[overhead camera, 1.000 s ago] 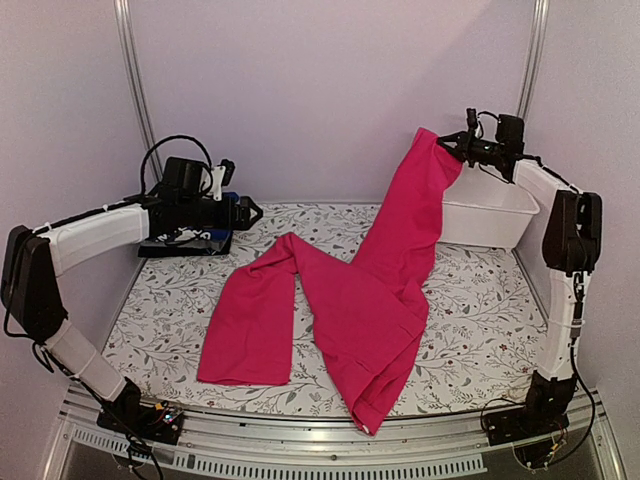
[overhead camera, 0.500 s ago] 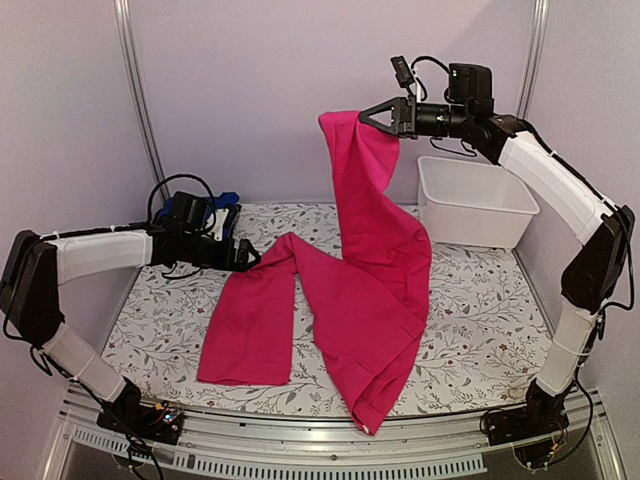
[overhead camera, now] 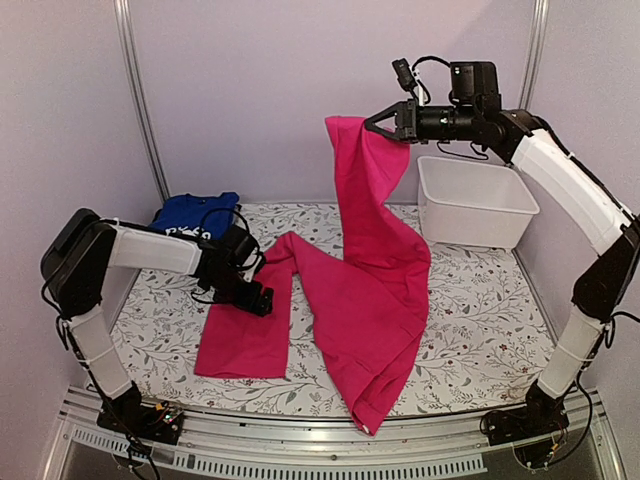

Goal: Fold and stack the mixed laundry pile
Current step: Adjust the crumpled trousers at the center of the board.

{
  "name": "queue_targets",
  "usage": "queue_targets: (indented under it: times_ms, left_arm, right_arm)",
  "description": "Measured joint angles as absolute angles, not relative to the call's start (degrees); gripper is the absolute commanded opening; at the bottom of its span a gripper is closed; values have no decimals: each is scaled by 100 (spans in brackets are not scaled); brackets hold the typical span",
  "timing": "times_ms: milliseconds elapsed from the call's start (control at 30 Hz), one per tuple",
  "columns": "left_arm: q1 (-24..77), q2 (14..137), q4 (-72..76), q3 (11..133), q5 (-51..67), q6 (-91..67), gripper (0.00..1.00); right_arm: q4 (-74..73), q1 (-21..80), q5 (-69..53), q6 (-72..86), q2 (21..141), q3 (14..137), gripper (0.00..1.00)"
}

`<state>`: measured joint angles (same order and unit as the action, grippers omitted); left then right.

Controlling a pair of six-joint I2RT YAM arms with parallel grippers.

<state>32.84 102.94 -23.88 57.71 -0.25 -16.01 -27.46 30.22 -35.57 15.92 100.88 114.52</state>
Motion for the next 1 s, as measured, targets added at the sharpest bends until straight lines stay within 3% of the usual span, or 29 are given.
queue_targets:
  times_ms: [167, 400, 700, 1000]
  left_arm:
    - [2733, 10495, -2408, 5951, -436, -1500, 62]
    - [1824, 10656, -2519, 6211, -386, -1116, 1]
    - [2206, 10519, -2873, 6580, 827, -552, 0]
    - [2965, 9780, -2792, 8464, 1979, -495, 0]
  right_arm:
    - [-3092, 2985, -3299, 1529, 9762, 11430, 0]
    - [-3402, 2963, -3339, 1627, 9115, 10783, 0]
    - [-3837, 2753, -2971, 1772, 8309, 9052, 0]
    - [-4372, 2683, -1839, 1542, 8477, 6912, 0]
